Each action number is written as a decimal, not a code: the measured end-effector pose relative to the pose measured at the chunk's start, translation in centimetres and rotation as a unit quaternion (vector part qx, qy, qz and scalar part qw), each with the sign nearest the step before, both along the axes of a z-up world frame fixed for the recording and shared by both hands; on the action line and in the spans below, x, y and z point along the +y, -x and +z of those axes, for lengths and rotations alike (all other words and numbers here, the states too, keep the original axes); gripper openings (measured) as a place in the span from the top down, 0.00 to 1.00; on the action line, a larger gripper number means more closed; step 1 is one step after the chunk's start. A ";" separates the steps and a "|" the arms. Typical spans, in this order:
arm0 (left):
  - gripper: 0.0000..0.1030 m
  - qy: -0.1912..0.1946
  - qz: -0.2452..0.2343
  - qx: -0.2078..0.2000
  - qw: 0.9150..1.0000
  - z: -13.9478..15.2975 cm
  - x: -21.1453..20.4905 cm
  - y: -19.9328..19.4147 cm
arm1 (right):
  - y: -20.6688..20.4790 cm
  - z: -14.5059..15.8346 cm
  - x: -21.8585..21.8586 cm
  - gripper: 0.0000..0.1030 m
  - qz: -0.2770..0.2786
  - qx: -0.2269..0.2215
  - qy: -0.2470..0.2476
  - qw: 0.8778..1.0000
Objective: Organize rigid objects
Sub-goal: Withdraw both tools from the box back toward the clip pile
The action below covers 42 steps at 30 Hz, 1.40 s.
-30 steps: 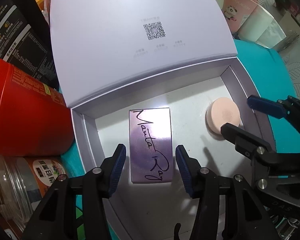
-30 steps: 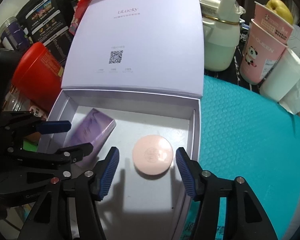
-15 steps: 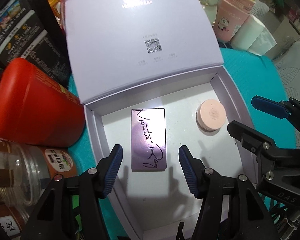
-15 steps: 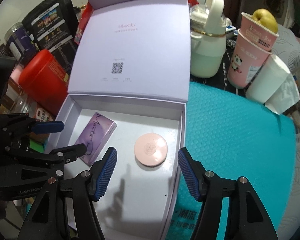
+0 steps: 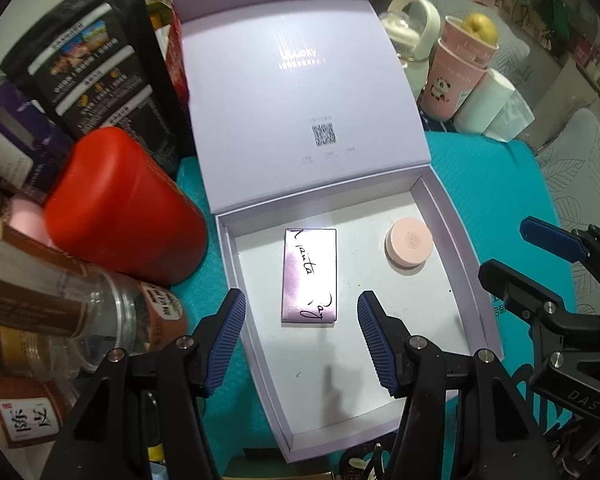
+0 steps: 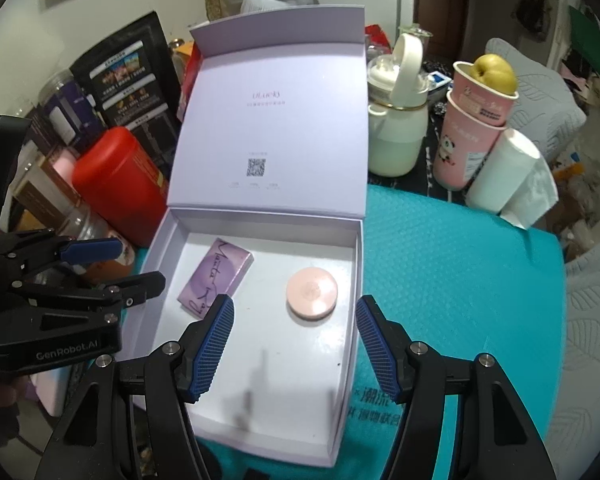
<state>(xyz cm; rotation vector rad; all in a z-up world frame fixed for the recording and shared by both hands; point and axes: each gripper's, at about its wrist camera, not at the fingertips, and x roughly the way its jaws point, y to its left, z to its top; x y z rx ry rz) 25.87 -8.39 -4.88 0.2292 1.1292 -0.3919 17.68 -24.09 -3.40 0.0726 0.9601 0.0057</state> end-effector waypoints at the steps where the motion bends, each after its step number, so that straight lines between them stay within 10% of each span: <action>1: 0.43 0.002 0.001 -0.003 1.000 0.3 0.1 0.2 | 0.3 0.3 0.1 0.38 -0.002 -0.003 0.001 1.000; 5: 0.23 0.010 0.000 -0.014 1.000 1.6 0.6 1.0 | 1.3 1.6 0.4 0.38 -0.005 -0.013 0.005 1.000; 13: 0.22 0.013 0.003 -0.040 0.999 3.7 1.4 2.8 | 3.4 3.6 1.4 0.38 -0.006 -0.034 0.012 0.999; 17: 0.05 0.015 0.005 -0.049 0.999 4.5 2.0 4.0 | 4.7 4.4 1.8 0.30 -0.005 -0.043 0.011 0.999; 42: 0.04 0.032 0.051 -0.087 0.994 7.0 7.4 12.9 | 13.5 6.1 5.6 0.26 0.031 -0.070 -0.015 0.997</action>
